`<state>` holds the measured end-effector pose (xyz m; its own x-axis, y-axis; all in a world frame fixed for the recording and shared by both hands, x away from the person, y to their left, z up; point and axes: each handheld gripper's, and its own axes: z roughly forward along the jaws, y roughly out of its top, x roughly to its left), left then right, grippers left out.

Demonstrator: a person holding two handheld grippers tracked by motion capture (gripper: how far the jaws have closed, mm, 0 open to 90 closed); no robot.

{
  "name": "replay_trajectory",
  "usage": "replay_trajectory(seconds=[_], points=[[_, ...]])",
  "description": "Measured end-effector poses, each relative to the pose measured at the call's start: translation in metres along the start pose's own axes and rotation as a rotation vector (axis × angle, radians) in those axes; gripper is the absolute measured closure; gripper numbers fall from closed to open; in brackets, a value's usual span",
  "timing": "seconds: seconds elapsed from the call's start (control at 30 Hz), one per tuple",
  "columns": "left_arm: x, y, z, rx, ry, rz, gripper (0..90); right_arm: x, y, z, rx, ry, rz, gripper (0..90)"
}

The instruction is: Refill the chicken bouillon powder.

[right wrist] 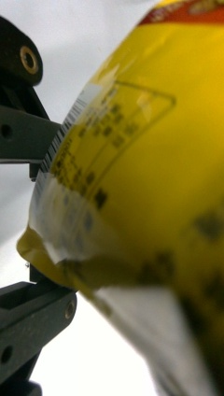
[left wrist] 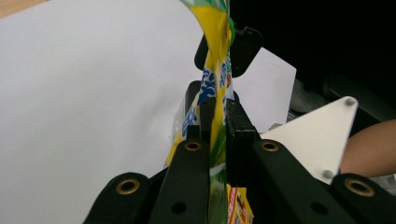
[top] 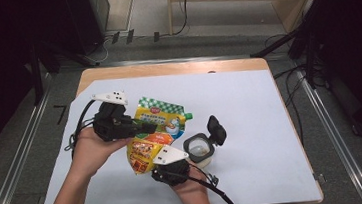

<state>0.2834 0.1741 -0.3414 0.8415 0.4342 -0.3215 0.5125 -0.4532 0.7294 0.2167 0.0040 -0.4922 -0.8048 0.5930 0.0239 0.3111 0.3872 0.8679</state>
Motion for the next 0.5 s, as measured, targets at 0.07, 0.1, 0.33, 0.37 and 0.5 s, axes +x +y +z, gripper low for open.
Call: replay_trajectory(seconds=[0.07,0.1,0.33,0.37,0.5], points=[[-0.001,0.001,0.004,0.011,0.003,0.004,88.6,0.001,0.001,-0.002,0.007,0.005,-0.021,61.7],[-0.002,0.002,0.005,0.012,0.005,0.006,88.4,0.002,0.002,-0.003,0.014,0.015,-0.019,61.4],[0.0,0.006,0.021,0.061,0.006,0.008,86.4,0.013,0.006,-0.013,0.018,0.066,-0.011,59.5],[0.0,0.006,0.023,0.06,-0.003,0.007,86.4,0.013,0.006,-0.013,0.018,0.066,-0.011,59.5],[-0.003,0.007,0.028,0.065,-0.018,0.019,86.4,0.015,0.007,-0.019,0.023,0.072,0.008,58.9]])
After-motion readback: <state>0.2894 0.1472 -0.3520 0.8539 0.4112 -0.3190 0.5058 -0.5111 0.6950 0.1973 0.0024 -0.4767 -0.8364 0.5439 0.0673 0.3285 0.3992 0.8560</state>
